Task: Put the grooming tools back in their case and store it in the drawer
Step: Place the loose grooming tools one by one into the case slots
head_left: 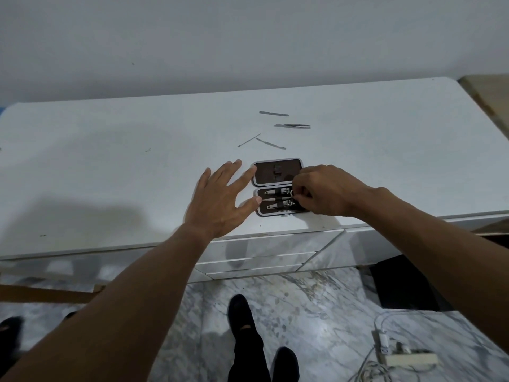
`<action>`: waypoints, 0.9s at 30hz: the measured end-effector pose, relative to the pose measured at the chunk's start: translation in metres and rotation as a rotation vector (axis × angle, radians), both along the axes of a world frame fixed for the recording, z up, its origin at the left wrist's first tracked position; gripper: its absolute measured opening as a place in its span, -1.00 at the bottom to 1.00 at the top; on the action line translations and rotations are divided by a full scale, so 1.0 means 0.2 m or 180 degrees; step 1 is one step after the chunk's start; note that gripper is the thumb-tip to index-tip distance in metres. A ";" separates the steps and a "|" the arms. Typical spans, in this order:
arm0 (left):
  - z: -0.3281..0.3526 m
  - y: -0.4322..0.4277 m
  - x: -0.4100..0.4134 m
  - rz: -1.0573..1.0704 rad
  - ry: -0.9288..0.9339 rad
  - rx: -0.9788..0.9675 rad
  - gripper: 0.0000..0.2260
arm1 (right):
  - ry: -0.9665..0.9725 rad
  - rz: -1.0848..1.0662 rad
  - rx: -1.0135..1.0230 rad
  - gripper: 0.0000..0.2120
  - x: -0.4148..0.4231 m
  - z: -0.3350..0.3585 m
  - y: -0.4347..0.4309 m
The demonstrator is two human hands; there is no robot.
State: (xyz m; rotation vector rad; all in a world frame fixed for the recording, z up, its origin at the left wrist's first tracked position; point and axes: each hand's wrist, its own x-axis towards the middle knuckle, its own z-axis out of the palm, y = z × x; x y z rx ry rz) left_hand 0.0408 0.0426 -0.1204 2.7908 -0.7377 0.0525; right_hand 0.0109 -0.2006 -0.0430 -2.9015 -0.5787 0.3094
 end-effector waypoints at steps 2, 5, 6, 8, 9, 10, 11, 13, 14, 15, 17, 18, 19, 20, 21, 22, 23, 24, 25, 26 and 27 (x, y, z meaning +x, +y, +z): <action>0.00 0.00 0.00 -0.0003 0.0019 0.0020 -0.39 | 0.0014 0.0010 0.0064 -0.86 0.01 0.00 0.00; 0.01 0.00 0.00 0.0010 0.0079 0.0057 -0.37 | 0.0097 -0.0028 0.0128 -0.87 0.04 -0.01 -0.01; 0.01 -0.01 0.00 0.0018 0.0097 0.0046 -0.37 | 0.0132 -0.0063 0.0141 -0.88 0.05 0.00 -0.01; 0.02 -0.01 0.00 0.0033 0.0134 0.0016 -0.37 | 0.0137 -0.0227 0.0175 -0.90 0.08 0.00 -0.01; 0.02 -0.01 -0.01 0.0036 0.0147 0.0007 -0.38 | 0.0082 -0.0341 0.0184 -0.89 0.10 0.00 -0.02; 0.02 -0.01 -0.01 0.0035 0.0153 0.0004 -0.38 | -0.0014 -0.0456 0.0180 -0.88 0.13 0.00 -0.02; 0.02 -0.01 -0.01 0.0032 0.0148 0.0010 -0.38 | -0.0142 -0.0576 0.0163 -0.86 0.16 0.01 -0.02; 0.02 -0.01 0.00 0.0037 0.0124 0.0030 -0.38 | -0.0392 -0.0851 0.0132 -0.82 0.26 0.01 -0.02; 0.02 -0.01 0.00 0.0044 0.0111 0.0027 -0.38 | -0.0478 -0.0991 0.0110 -0.82 0.32 0.01 -0.03; 0.02 -0.01 0.00 0.0046 0.0097 0.0018 -0.38 | -0.0525 -0.1110 0.0067 -0.82 0.38 0.01 -0.03; 0.02 -0.01 0.00 0.0042 0.0103 0.0005 -0.39 | -0.0510 -0.1248 -0.0045 -0.82 0.49 0.01 -0.03; 0.02 -0.01 0.00 0.0044 0.0123 0.0001 -0.38 | -0.0472 -0.1277 -0.0092 -0.80 0.55 0.00 -0.03; 0.02 -0.01 0.00 0.0045 0.0139 0.0001 -0.38 | -0.0421 -0.1280 -0.0135 -0.79 0.60 0.00 -0.03; 0.02 -0.01 0.00 0.0049 0.0146 0.0003 -0.38 | -0.0365 -0.1258 -0.0182 -0.78 0.64 -0.01 -0.02; 0.03 -0.01 0.00 0.0055 0.0151 0.0006 -0.38 | -0.0308 -0.1231 -0.0243 -0.79 0.67 -0.02 -0.02; 0.03 -0.01 0.00 0.0062 0.0156 0.0008 -0.38 | -0.0262 -0.1214 -0.0317 -0.80 0.70 -0.03 -0.01; 0.03 -0.01 0.00 0.0066 0.0165 0.0007 -0.38 | -0.0239 -0.1206 -0.0391 -0.80 0.71 -0.04 -0.01; 0.03 -0.01 0.00 0.0068 0.0175 -0.0001 -0.38 | -0.0239 -0.1206 -0.0449 -0.80 0.73 -0.05 0.00; 0.03 -0.01 0.00 0.0071 0.0185 -0.0015 -0.38 | -0.0257 -0.1219 -0.0495 -0.80 0.74 -0.05 0.00; 0.03 -0.01 0.00 0.0077 0.0187 -0.0028 -0.38 | -0.0279 -0.1239 -0.0534 -0.80 0.75 -0.05 0.00; 0.03 -0.02 0.00 0.0082 0.0184 -0.0027 -0.37 | -0.0282 -0.1267 -0.0565 -0.81 0.75 -0.04 0.01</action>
